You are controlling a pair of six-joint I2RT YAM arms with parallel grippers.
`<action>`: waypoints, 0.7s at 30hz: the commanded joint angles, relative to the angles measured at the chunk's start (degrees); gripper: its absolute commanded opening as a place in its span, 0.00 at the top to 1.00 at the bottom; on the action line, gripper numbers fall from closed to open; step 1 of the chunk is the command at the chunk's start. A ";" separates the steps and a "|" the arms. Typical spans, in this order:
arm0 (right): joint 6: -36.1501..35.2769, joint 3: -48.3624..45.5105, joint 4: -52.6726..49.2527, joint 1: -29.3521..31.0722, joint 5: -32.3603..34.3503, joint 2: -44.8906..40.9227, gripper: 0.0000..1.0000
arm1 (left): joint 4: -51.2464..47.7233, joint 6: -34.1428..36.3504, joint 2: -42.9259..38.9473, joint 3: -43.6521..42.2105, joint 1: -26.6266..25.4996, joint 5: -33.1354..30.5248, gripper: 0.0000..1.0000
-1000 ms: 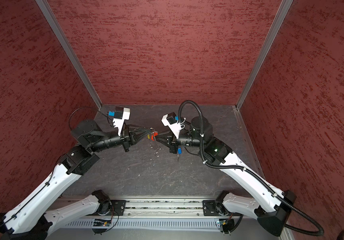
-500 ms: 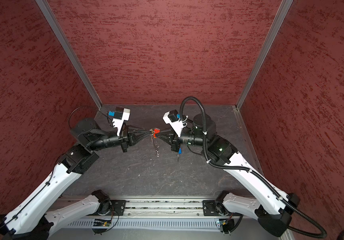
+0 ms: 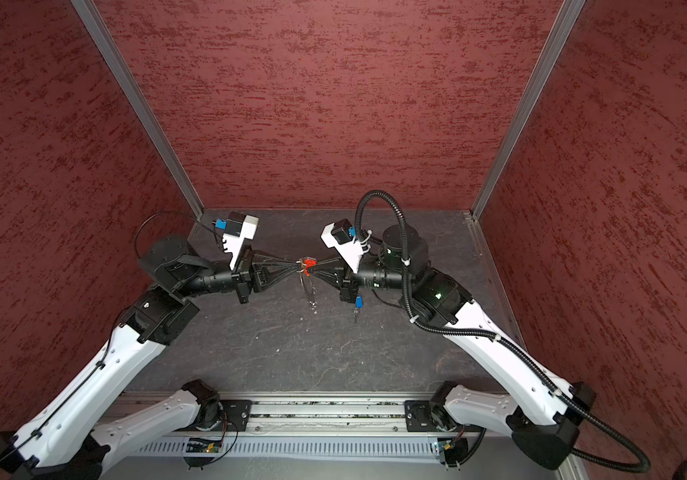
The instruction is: Remove the keys from the keyring
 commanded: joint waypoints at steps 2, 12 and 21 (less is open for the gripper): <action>-0.70 0.74 0.86 -0.35 -0.84 1.08 1.00 | 9.28 -5.94 -0.37 -1.13 0.04 6.30 1.00; 0.26 -0.38 2.04 -0.22 -2.57 1.59 1.00 | 15.46 -10.68 0.74 -2.19 0.20 5.95 1.00; 2.20 -3.98 4.72 1.38 -2.47 0.42 1.00 | 18.28 -10.01 -0.20 -4.54 0.28 -1.11 1.00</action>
